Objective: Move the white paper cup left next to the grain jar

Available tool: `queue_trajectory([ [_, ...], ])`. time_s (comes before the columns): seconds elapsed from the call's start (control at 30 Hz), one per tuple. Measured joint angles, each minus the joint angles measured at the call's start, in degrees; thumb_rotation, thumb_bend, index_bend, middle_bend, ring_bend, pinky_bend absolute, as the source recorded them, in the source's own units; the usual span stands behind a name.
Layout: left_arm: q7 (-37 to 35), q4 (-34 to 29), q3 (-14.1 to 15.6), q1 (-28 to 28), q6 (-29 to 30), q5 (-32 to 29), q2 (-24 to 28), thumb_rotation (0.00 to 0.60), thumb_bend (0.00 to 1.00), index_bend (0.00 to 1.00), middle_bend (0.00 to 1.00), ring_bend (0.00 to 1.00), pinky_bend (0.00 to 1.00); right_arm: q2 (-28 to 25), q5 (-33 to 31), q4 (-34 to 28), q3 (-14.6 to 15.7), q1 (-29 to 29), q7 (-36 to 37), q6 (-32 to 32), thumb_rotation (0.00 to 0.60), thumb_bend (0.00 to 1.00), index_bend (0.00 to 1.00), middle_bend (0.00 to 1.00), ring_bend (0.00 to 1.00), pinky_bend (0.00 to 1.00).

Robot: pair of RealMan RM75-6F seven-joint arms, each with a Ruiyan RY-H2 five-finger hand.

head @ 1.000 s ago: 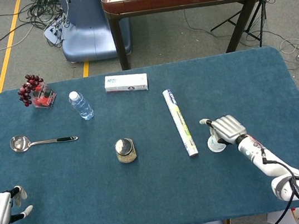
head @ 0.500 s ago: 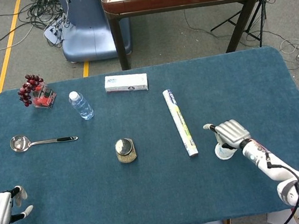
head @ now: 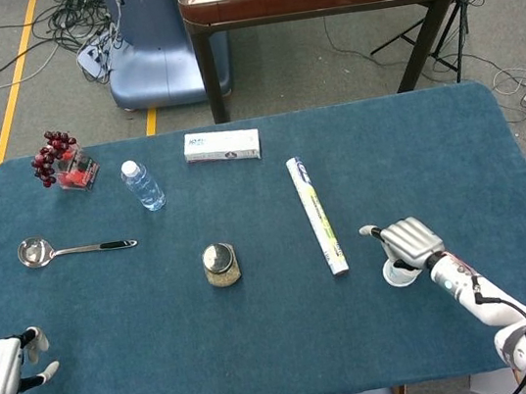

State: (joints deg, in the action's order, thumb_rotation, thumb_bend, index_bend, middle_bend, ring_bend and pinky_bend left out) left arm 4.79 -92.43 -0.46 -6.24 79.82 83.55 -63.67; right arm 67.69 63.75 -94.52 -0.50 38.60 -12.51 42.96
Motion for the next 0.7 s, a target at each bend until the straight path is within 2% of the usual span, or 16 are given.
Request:
queue_trajectory([
  [0.43,0.52,0.10,0.19,-0.22,-0.48,0.04,-0.37,0.600,0.09,0.58,0.67,0.65,0.83,-3.81,5.74,-2.69,2.06,-2.29,3.79,0.67,0.600,1.00,0.08,0.51,0.49,0.37],
  [0.7,0.79,0.21,0.27,-0.33,-0.70,0.03,-0.61,0.600,0.09,0.58,0.67,0.65,0.83,-5.79,8.27,-3.03,3.10,-2.80,6.38,-0.80,0.600,1.00,0.02,0.43,0.41,0.37],
])
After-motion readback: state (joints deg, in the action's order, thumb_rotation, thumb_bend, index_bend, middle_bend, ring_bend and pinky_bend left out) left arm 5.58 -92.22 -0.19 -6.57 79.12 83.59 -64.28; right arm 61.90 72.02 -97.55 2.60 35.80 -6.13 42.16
